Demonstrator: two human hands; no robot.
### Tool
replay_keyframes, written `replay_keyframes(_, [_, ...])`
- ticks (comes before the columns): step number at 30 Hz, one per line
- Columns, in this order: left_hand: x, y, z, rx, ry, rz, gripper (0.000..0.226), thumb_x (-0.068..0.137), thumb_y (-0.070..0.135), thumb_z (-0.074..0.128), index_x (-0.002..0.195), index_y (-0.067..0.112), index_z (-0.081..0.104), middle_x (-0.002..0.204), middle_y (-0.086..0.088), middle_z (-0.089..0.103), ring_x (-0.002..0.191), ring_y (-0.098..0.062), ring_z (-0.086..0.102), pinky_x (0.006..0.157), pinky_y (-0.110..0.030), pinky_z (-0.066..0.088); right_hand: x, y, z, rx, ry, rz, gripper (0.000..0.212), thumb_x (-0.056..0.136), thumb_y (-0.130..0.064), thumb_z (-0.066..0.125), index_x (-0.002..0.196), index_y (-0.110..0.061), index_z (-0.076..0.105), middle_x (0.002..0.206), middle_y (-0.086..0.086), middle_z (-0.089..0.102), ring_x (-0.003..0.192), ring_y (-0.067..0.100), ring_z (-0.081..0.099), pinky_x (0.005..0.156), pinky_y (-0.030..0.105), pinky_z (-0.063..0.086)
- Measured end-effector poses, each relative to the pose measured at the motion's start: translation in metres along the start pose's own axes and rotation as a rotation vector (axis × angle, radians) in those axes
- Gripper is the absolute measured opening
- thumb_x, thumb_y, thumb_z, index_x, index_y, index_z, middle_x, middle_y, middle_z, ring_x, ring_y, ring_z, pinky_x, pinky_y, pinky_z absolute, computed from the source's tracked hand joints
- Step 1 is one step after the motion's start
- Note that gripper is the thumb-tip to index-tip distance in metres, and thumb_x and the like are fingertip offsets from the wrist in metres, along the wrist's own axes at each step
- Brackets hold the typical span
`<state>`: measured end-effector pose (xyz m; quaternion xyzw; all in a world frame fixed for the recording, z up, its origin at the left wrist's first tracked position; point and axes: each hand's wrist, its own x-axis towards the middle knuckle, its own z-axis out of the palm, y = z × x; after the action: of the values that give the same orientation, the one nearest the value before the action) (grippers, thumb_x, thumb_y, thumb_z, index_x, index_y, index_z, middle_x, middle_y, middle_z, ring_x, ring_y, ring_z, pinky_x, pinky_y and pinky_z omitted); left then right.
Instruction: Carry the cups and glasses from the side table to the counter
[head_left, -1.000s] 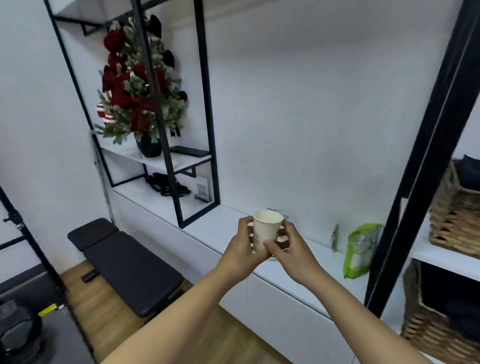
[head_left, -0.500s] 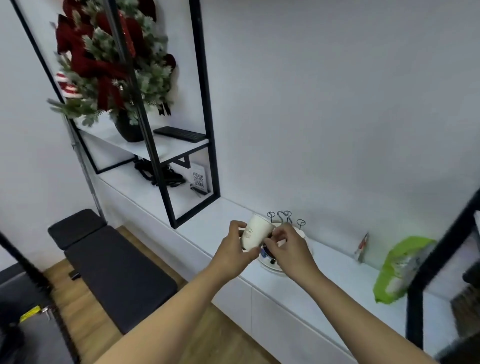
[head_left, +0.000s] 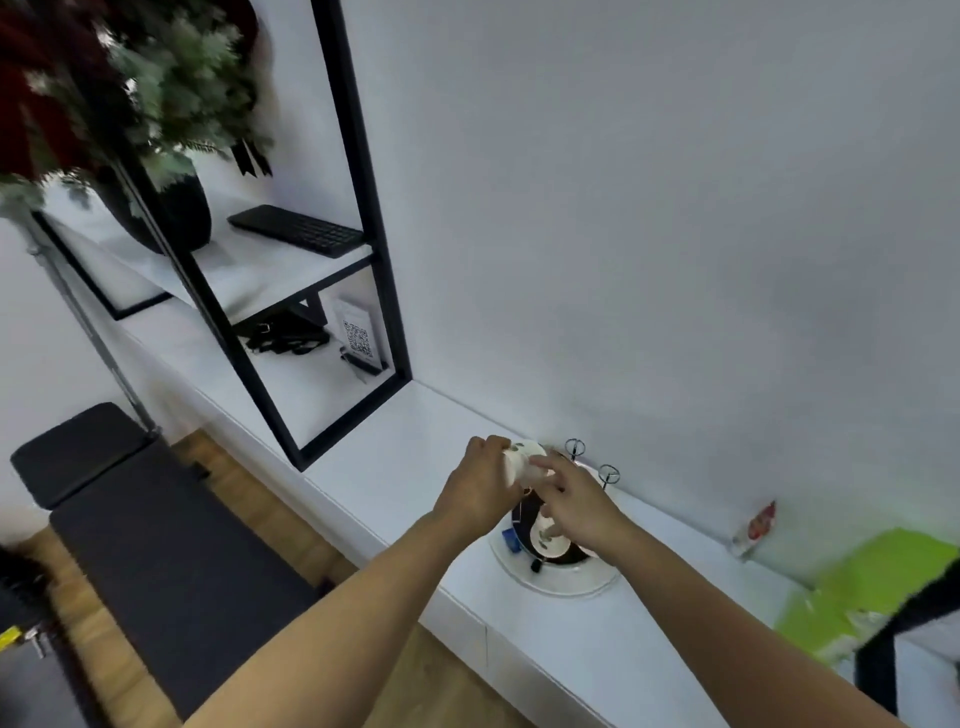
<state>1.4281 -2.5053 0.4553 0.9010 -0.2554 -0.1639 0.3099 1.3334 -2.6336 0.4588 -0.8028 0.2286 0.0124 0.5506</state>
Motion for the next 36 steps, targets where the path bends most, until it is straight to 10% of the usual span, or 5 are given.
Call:
replay_keyframes(7, [0.057, -0.025, 0.028, 0.148, -0.143, 0.027, 0.044, 0.091, 0.023, 0.066, 0.128, 0.014, 0.044, 0.123, -0.007, 0.05, 0.101, -0.032, 0.06, 0.074, -0.037, 0.045, 0.049, 0.016, 0.008, 0.201, -0.061, 0.275, 0.026, 0.101, -0.012, 0.044, 0.121, -0.019, 0.06, 0.099, 0.01, 0.051, 0.079, 0.028, 0.046, 0.066, 0.038, 0.051])
replay_keyframes(16, [0.116, -0.055, 0.057, 0.334, -0.395, 0.152, 0.049, 0.092, 0.019, 0.065, 0.136, 0.013, 0.044, 0.128, -0.013, 0.049, 0.108, -0.035, 0.059, 0.077, -0.036, 0.043, 0.097, 0.036, 0.025, 0.293, 0.027, 0.432, 0.027, 0.102, -0.015, 0.048, 0.116, 0.002, 0.063, 0.095, 0.013, 0.057, 0.078, 0.025, 0.056, 0.09, 0.042, 0.057])
replay_keyframes(26, [0.139, -0.069, 0.072, 0.299, -0.536, 0.19, 0.06, 0.09, 0.018, 0.069, 0.142, 0.014, 0.039, 0.129, -0.013, 0.057, 0.113, -0.031, 0.06, 0.087, -0.038, 0.05, 0.114, 0.045, 0.038, 0.151, 0.146, 0.466, 0.017, 0.1, -0.016, 0.052, 0.108, -0.011, 0.067, 0.09, 0.009, 0.065, 0.07, 0.014, 0.056, 0.058, 0.017, 0.05])
replay_keyframes(31, [0.143, -0.074, 0.065, 0.315, -0.55, 0.26, 0.071, 0.09, 0.028, 0.071, 0.149, 0.018, 0.033, 0.136, -0.01, 0.052, 0.118, -0.029, 0.057, 0.089, -0.037, 0.048, 0.117, 0.042, 0.036, -0.055, 0.103, 0.435, 0.027, 0.097, -0.017, 0.05, 0.07, -0.021, 0.048, 0.068, -0.004, 0.047, 0.067, 0.016, 0.046, 0.062, 0.03, 0.037])
replay_keyframes(36, [0.161, -0.063, 0.03, 0.358, -0.551, 0.374, 0.072, 0.092, 0.037, 0.068, 0.152, 0.025, 0.031, 0.142, -0.004, 0.054, 0.121, -0.026, 0.057, 0.091, -0.036, 0.049, 0.123, 0.012, 0.007, -0.129, 0.055, 0.356, 0.026, 0.099, -0.023, 0.052, 0.084, -0.005, 0.063, 0.076, 0.009, 0.055, 0.066, 0.021, 0.053, 0.064, 0.034, 0.044])
